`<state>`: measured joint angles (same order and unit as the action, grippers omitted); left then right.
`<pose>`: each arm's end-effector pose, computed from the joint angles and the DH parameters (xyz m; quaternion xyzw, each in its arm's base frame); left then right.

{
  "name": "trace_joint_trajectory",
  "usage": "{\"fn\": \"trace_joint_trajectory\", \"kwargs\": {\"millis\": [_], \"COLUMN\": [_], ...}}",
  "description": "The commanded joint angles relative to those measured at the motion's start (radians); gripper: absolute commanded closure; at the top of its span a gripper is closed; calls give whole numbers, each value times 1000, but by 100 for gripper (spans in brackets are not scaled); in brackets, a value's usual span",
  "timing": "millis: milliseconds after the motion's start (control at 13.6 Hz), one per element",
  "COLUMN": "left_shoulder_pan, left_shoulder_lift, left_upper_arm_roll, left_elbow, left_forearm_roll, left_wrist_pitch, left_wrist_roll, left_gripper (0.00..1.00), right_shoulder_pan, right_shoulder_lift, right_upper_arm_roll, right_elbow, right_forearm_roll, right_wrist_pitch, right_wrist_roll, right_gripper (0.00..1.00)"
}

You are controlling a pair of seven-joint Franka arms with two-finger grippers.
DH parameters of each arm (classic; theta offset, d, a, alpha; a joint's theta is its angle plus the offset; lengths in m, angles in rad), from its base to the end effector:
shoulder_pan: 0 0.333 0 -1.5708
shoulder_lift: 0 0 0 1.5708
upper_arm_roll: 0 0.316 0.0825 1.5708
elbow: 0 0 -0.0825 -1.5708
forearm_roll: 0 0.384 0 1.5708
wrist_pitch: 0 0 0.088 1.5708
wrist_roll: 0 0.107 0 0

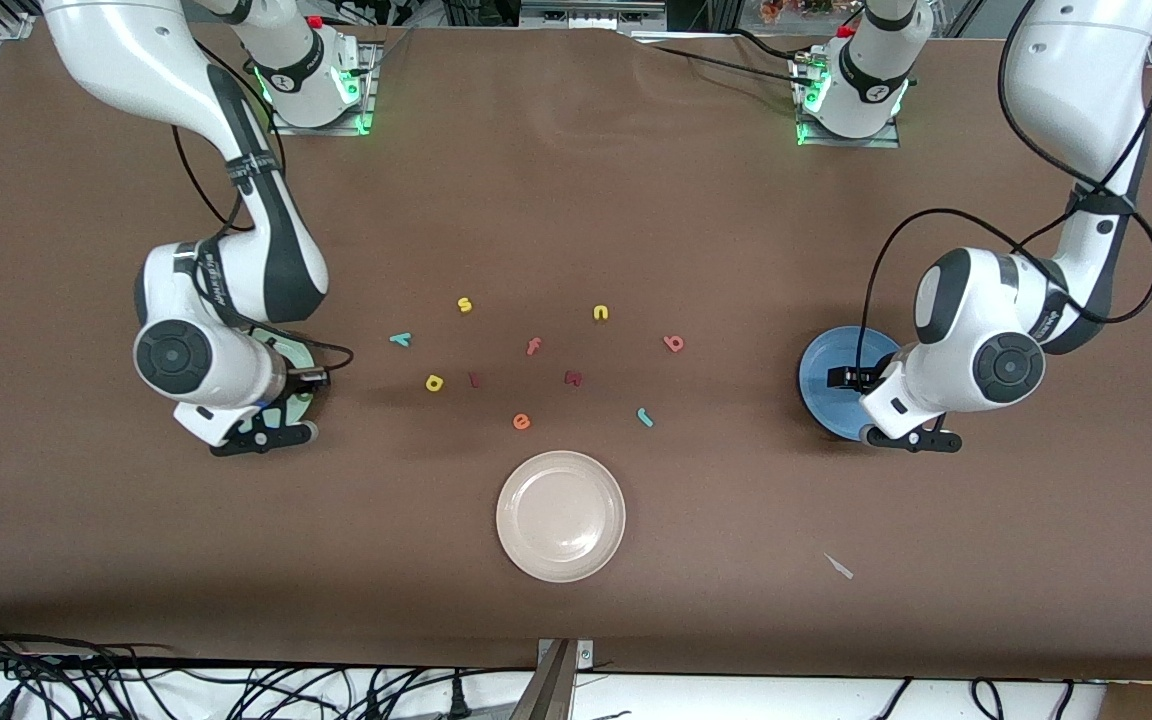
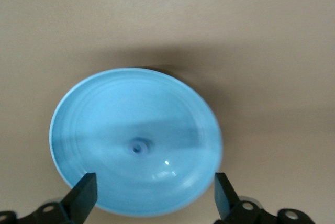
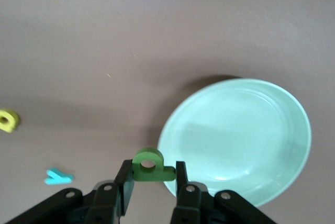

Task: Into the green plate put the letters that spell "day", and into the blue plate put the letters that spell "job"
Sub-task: 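Drop the o on the blue plate and the p on the green plate, then grasp the red a and the yellow o with the left and right grippers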

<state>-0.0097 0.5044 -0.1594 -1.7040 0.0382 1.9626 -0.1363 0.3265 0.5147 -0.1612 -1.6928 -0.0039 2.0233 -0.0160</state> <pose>0.6349 -0.0968 0.2857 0.9924 -0.0205 -0.1213 0.0042 0.6418 0.1168 0.2880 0.9904 0.0978 -0.0854 0.0485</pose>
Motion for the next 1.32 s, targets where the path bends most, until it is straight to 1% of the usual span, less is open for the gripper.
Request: {"fn": "trace_joint_trajectory", "kwargs": {"millis": [0,147,293,366,440,513,586,660,733,880,953,1099,1246], "left_shoulder_pan": [-9,-36,-111,-140,-165,-170,-171,-171,-188,-237,-258,-285,-283], "left_shoulder_lift": [-7,5,20,31,42,45,46,48,52,87,107,140,163], "left_upper_arm_roll": [-64,-118,-118,-120,-120,-121,-127,-131,-131,-127,-127,-126,-127], "left_elbow": [63,54,47,47,40,2,-35,-64,-84,-108,-111,-112,-112], "left_forearm_roll": [-9,0,-6,-12,-15,-35,-93,-121,-123,-113,-101,-52,-43], "left_wrist_pitch": [-65,-61,-53,-42,-6,54,135,186,226,292,318,360,378], "left_wrist_roll": [-136,-343,-513,-590,-655,-681,-692,-719,-750,-825,-874,-957,-974], "left_gripper": [0,0,0,0,0,0,0,1,2,6,7,12,21], "right_shoulder_pan": [2,2,0,-3,-10,-14,-12,-9,-4,-4,-4,-4,-3], "right_shoulder_lift": [-128,-153,-130,-113,-104,-104,-105,-111,-114,-116,-117,-116,-105], "right_upper_arm_roll": [-43,-84,-113,-121,-121,-121,-118,-112,-98,-49,-20,43,90], "right_elbow": [-221,-309,-341,-344,-343,-340,-329,-317,-297,-252,-246,-245,-245], "right_forearm_roll": [12,12,16,18,18,21,21,21,21,21,21,21,21], "right_wrist_pitch": [145,239,317,340,344,342,330,324,292,206,198,212,259], "right_wrist_roll": [-117,-204,-292,-311,-311,-297,-289,-279,-242,-152,-96,-13,63], "right_gripper": [77,77,76,74,59,19,0,0,0,0,0,0,0]}}
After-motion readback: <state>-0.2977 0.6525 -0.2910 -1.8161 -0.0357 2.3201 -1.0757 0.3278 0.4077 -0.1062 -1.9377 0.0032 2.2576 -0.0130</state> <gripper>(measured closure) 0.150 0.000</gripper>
